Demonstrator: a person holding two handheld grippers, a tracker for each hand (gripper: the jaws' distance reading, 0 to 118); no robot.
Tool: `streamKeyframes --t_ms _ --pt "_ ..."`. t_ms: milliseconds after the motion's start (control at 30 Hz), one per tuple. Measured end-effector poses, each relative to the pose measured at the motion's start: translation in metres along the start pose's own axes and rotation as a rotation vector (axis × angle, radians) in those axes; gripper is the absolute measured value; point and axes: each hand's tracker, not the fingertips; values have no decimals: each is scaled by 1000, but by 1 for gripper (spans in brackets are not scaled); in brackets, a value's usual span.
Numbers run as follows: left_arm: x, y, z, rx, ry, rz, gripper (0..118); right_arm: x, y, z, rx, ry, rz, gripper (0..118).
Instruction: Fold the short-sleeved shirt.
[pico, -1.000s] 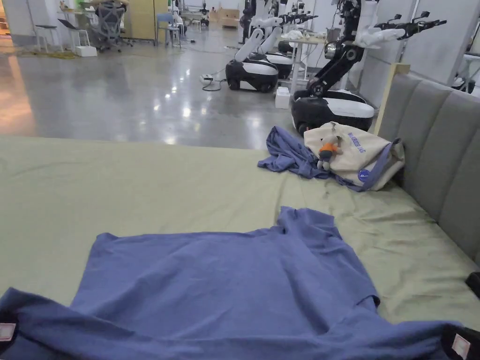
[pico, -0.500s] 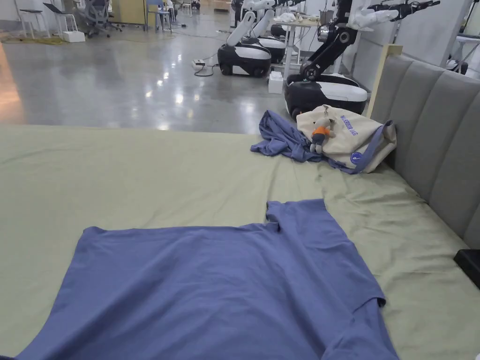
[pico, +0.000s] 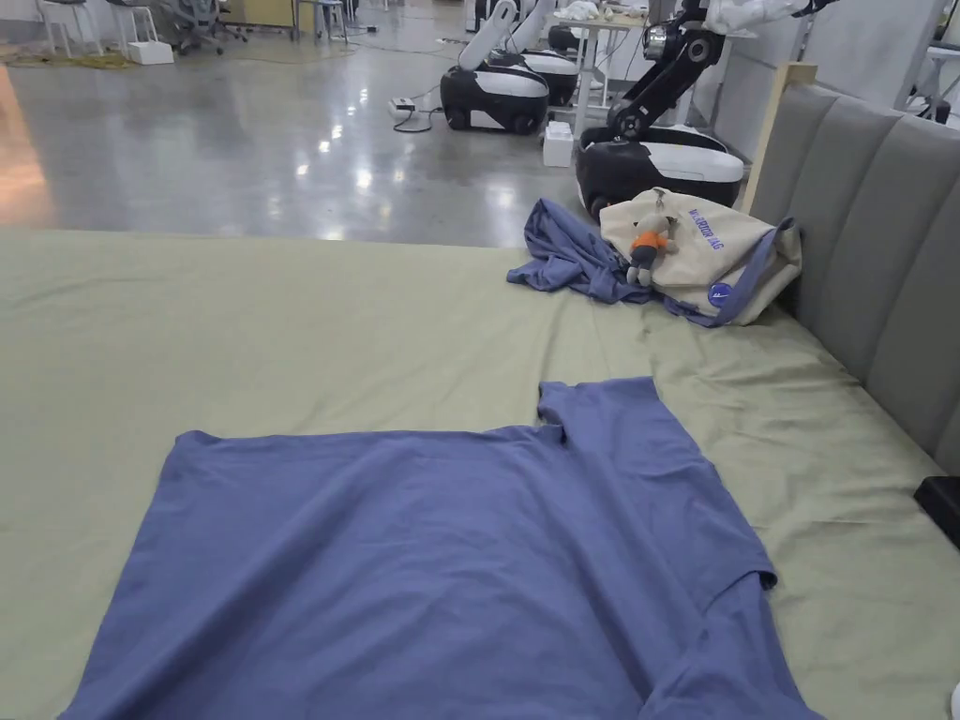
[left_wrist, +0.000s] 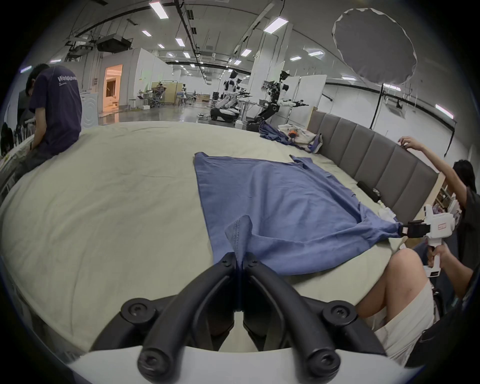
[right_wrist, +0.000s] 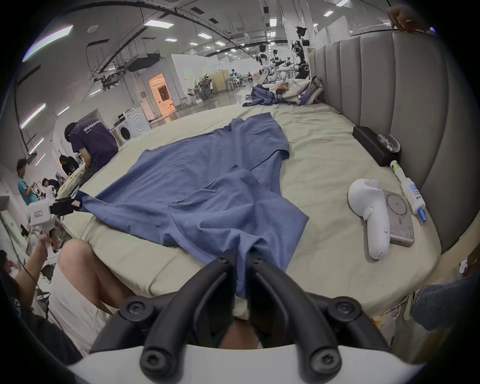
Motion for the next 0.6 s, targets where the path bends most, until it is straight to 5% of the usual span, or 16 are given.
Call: streamKeyframes --t_ms 33,67,100,333,400,500,533,567,600 --pt "1 -1 3 25 20 -23 47 -1 2 0 -6 -14 -1 70" --pt "4 0 6 71 48 -40 90 -2 4 3 -1 -21 5 93" --pt "7 4 9 104 60 -52 118 -4 8 8 29 -29 26 105" --pt "51 55 71 436 157 -49 118 -74 64 88 577 -194 247 105" --pt "65 48 83 502 191 -18 118 -93 57 99 675 -268 203 105" --pt "72 24 88 491 110 72 118 -110 38 102 694 -218 131 103" --pt "75 16 88 484 84 100 118 -112 30 100 702 -182 115 95" --pt "76 9 85 467 78 95 115 -114 26 97 690 -194 120 74" --pt "77 5 83 458 75 82 77 -116 23 92 687 -217 126 21"
